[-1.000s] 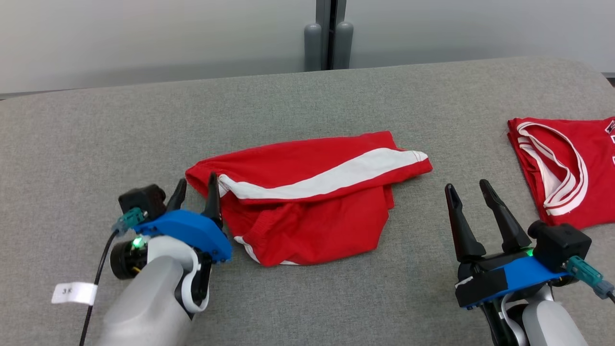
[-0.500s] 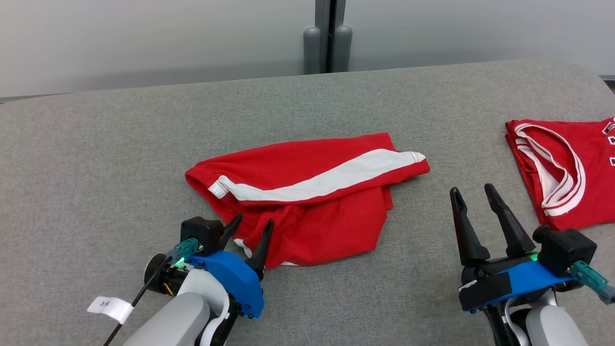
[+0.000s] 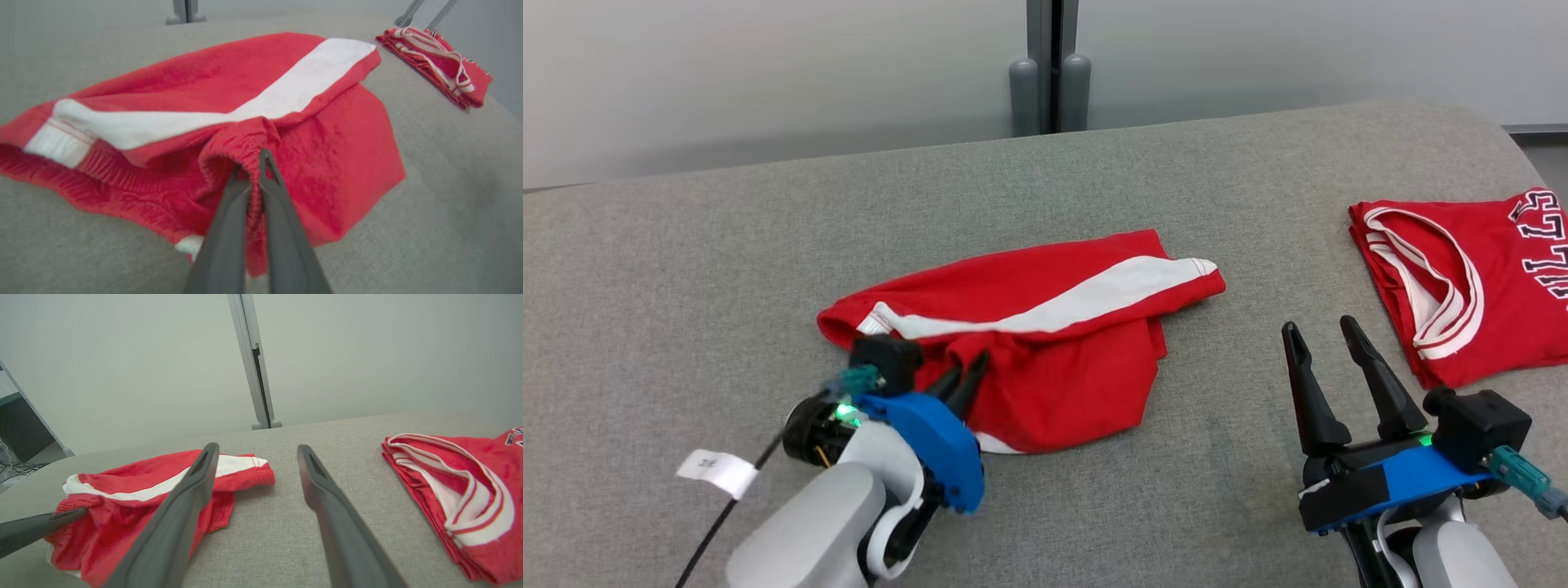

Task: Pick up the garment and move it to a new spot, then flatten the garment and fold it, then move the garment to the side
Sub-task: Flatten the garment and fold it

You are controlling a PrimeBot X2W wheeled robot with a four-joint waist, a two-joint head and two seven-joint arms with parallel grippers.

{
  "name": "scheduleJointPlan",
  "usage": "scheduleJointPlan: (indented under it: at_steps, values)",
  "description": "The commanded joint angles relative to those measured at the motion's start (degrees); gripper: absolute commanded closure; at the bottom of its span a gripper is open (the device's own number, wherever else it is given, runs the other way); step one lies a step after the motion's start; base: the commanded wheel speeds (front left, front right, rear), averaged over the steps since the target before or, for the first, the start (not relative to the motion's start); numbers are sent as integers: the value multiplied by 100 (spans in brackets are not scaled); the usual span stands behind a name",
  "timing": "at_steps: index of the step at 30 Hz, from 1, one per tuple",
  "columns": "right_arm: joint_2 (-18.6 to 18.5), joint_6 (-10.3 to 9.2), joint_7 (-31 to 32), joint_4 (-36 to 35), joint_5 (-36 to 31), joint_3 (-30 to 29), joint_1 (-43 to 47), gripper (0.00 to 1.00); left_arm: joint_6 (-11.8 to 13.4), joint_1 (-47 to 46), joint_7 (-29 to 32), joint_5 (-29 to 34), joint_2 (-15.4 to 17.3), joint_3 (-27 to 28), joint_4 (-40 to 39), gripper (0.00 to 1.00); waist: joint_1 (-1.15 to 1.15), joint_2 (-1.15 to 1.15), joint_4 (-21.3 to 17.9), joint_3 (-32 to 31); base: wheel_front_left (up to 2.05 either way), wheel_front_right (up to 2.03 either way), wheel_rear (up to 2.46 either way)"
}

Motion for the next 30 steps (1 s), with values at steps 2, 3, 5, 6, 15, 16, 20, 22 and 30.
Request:
scheduleJointPlan:
  at_steps: [2,3,5,6,15,16,20,22,30]
  values:
    - [-26,1,-29,-11,42,-31,73,0,-109,20,-418,-450,-251,400,-246,100,0,0,9,-7,0,0,0]
    - [-27,1,-30,-21,42,-43,86,0,-213,102,-628,-732,-396,641,-374,100,0,0,19,-8,0,0,0]
    - [-23,1,-26,-34,41,-70,89,0,-371,228,-1072,-1291,-594,1182,-600,100,0,0,37,-7,0,0,0]
    - [-16,2,-22,-41,38,-70,80,0,-403,300,-1275,-1552,-679,1446,-691,100,0,0,44,-7,0,0,0]
    - [13,1,-5,-61,52,-47,-15,0,580,849,-1730,-1232,-280,2013,264,100,0,0,223,73,0,0,0]
    - [5,1,-1,-60,48,-56,-14,0,585,841,-1721,-1206,-260,1976,378,100,0,0,255,78,0,0,0]
    - [-41,1,93,-20,61,33,-52,0,544,715,-1733,-1035,-280,1842,747,100,0,0,320,79,0,0,0]
    - [-72,1,159,12,60,102,-103,0,456,674,-1746,-974,-326,1761,843,100,0,0,346,68,0,0,0]
    - [-190,1,453,77,112,224,-260,0,191,725,-1822,-405,-162,1504,657,0,0,0,511,-85,0,0,0]
